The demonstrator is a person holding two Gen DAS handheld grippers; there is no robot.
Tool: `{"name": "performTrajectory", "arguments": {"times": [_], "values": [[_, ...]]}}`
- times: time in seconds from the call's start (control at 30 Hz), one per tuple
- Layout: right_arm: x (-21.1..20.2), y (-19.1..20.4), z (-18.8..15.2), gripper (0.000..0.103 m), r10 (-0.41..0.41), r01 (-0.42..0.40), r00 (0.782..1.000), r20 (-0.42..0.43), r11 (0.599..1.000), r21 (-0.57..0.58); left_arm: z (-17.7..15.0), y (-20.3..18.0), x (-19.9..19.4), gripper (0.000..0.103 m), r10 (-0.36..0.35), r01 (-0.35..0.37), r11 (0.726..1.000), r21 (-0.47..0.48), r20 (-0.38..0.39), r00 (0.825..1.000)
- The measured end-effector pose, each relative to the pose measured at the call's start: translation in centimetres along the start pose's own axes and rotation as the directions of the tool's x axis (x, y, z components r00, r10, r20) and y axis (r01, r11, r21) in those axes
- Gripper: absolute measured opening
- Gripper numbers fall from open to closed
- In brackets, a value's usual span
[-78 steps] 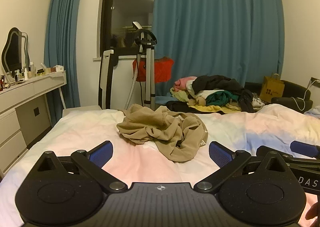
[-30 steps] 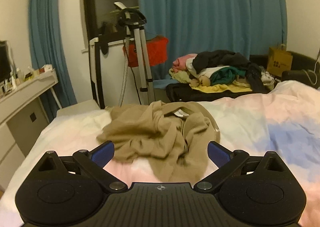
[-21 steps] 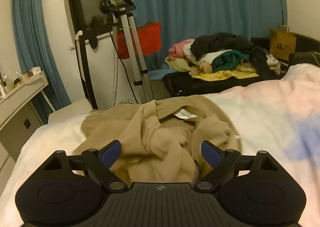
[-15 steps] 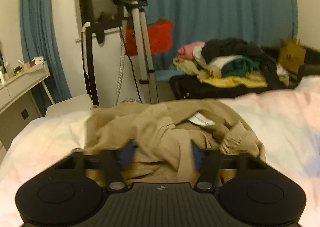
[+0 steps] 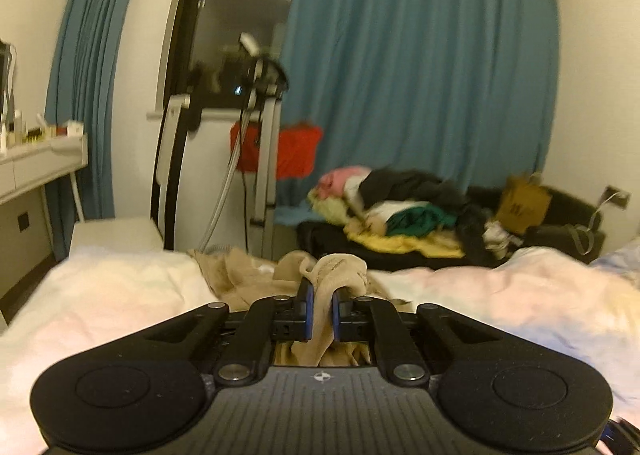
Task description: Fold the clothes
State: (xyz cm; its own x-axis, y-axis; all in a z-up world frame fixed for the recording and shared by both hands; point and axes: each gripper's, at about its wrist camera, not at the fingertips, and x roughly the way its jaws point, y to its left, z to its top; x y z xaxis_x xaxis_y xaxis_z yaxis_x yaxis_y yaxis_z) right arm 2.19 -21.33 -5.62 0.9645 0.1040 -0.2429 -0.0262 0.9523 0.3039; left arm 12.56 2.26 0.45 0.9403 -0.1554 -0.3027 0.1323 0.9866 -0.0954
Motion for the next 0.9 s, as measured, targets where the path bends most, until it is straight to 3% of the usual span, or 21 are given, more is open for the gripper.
{"name": "performTrajectory", "arguments": {"times": [0.13, 0.3, 0.47, 0.6, 0.73, 0.9], "values": [[-2.4, 0.7, 0.1, 0.081, 0.003, -0.003, 1.0, 0.003, 1.0, -0.002, -0.9, -0.6, -7.1, 0.008, -0.036, 0.036, 0.999, -0.015, 0.014, 0.999], [-4.5, 1.3, 0.0, 0.081, 0.017, -0.017, 1.0, -0.015, 1.0, -0.003, -3.8, 2.0, -12.1, 0.005, -0.013, 0.008, 0.994, -0.107, -0.046, 0.999], [-3.7, 1.6, -0.4, 0.081, 0.052, -0.052, 0.997, -0.048, 0.999, 0.008, -5.1, 5.0, -12.9, 0.005, 0.009, -0.023, 0.984, -0.177, -0.081, 0.997], [-1.0, 1.6, -1.9, 0.079, 0.04, -0.04, 0.987, -0.154, 0.999, -0.001, -5.2, 5.7, -12.3, 0.005, 0.015, -0.027, 0.98, -0.198, -0.065, 0.998], [2.6, 2.3, -3.5, 0.078, 0.027, -0.053, 0.955, -0.296, 0.995, -0.08, -4.9, 6.6, -11.2, 0.005, 0.03, -0.042, 0.971, -0.234, -0.057, 0.998], [5.9, 3.1, -5.0, 0.069, -0.047, -0.026, 0.951, -0.304, 0.972, -0.232, -3.9, 9.1, -8.9, 0.005, 0.089, -0.098, 0.949, -0.3, -0.044, 0.995]]}}
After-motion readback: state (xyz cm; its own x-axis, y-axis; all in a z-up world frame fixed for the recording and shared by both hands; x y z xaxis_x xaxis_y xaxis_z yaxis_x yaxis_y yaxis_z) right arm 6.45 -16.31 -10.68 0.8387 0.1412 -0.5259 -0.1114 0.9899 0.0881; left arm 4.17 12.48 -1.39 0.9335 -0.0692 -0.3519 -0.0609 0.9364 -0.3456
